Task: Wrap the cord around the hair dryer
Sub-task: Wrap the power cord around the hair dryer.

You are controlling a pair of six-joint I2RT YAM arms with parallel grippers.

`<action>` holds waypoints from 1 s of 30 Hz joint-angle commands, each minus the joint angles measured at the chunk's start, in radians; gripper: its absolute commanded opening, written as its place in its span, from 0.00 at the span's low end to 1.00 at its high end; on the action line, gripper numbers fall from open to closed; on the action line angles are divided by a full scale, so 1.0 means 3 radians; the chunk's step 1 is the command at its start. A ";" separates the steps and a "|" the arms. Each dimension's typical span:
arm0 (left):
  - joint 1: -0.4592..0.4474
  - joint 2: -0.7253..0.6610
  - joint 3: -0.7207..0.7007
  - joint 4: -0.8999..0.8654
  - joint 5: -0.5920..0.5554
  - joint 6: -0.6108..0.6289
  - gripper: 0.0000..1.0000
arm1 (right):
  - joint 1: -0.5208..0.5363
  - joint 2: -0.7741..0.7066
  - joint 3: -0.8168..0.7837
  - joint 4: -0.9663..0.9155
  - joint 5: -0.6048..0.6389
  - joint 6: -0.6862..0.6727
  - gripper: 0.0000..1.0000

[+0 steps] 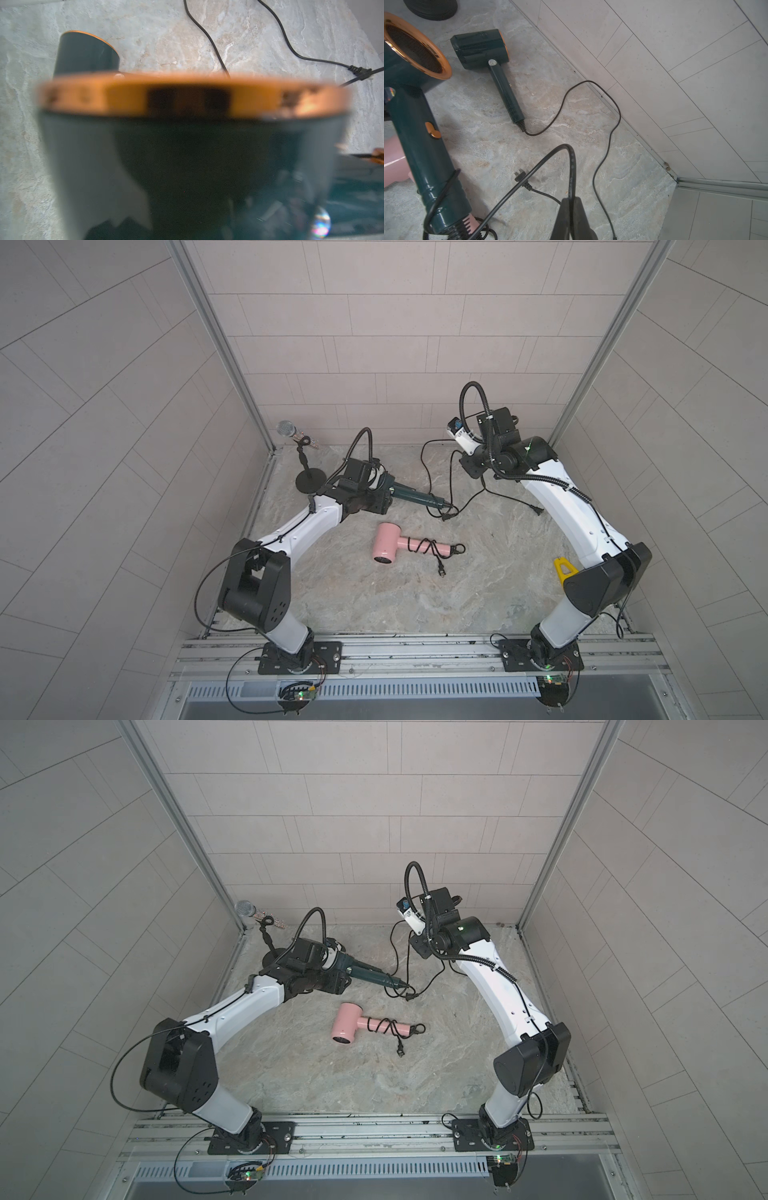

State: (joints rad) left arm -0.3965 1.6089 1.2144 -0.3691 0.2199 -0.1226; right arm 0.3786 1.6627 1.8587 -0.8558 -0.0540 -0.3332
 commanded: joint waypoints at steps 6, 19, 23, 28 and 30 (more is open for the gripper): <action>-0.0145 0.0383 0.0376 -0.0327 0.0392 0.0161 0.00 | -0.0004 -0.0005 0.0050 0.0053 -0.0134 0.0051 0.00; -0.0249 0.0690 0.0619 -0.0583 0.0446 0.0052 0.00 | 0.0176 -0.0083 0.0402 -0.0086 -0.0157 0.0095 0.00; -0.0340 0.0567 0.0545 -0.0657 0.0595 0.0230 0.00 | -0.0025 0.0204 0.0484 -0.0068 -0.0175 0.0246 0.00; -0.0426 0.0374 0.0401 -0.0678 0.1039 0.0450 0.00 | -0.0227 0.0542 0.0495 -0.0055 -0.0218 0.0469 0.00; -0.0423 0.0268 0.0334 -0.0622 0.1226 0.0492 0.00 | -0.0318 0.0643 0.0466 -0.0041 -0.0232 0.0540 0.00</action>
State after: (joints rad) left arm -0.5175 1.7702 1.3342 -0.5648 0.4515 -0.0505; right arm 0.3073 1.8252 2.0041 -0.8753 -0.1169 -0.2272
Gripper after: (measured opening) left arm 0.706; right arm 0.048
